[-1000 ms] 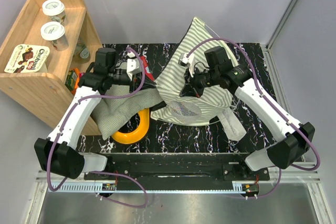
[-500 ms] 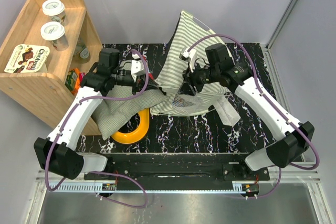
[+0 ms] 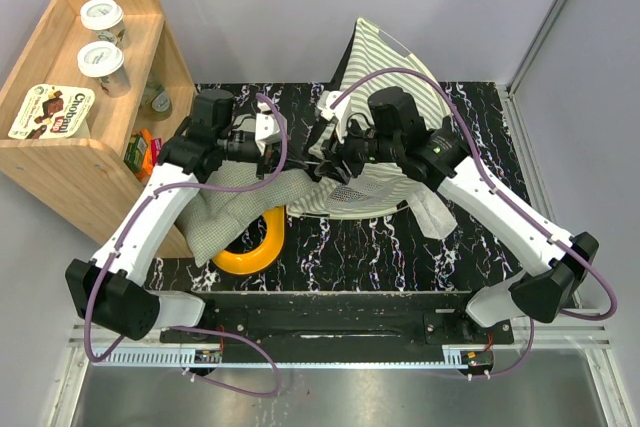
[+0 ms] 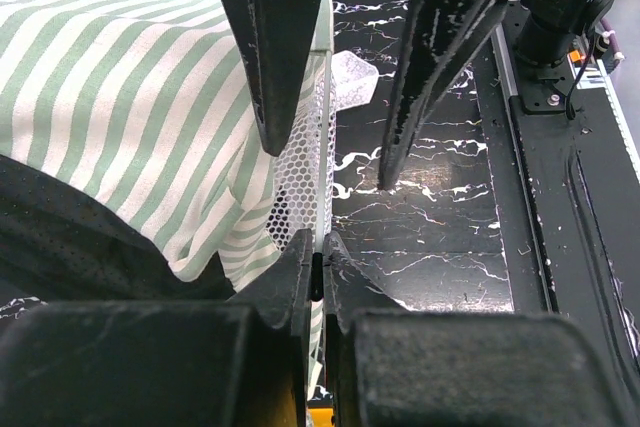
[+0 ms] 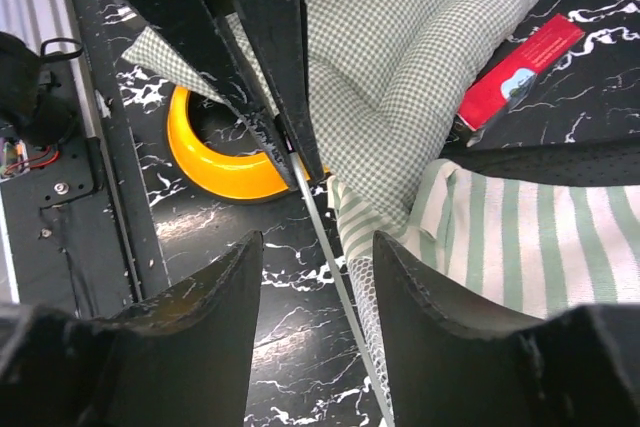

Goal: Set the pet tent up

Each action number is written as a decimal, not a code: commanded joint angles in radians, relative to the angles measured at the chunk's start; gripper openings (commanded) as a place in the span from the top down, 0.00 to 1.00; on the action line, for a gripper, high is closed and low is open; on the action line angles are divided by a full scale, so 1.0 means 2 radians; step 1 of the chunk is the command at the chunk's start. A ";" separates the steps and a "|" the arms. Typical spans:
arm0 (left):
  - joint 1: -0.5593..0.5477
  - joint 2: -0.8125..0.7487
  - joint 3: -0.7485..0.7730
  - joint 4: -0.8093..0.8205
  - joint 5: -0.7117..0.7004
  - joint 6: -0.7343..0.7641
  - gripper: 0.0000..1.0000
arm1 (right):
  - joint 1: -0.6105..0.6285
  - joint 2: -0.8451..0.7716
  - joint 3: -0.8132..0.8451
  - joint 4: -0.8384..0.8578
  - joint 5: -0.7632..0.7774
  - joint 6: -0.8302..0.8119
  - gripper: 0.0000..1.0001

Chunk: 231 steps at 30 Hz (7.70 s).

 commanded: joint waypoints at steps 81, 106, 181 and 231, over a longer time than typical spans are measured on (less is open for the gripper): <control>-0.004 0.087 -0.020 0.215 -0.051 -0.043 1.00 | -0.061 -0.036 -0.019 -0.067 0.030 0.002 1.00; 0.038 0.056 0.027 0.086 -0.091 -0.002 1.00 | -0.068 0.017 -0.041 -0.124 0.055 0.012 1.00; 0.019 0.052 0.030 0.057 -0.112 0.015 1.00 | -0.068 0.045 -0.010 -0.165 0.082 -0.044 1.00; -0.030 0.047 0.031 0.005 -0.145 0.082 1.00 | -0.068 0.063 0.041 -0.173 0.083 -0.044 1.00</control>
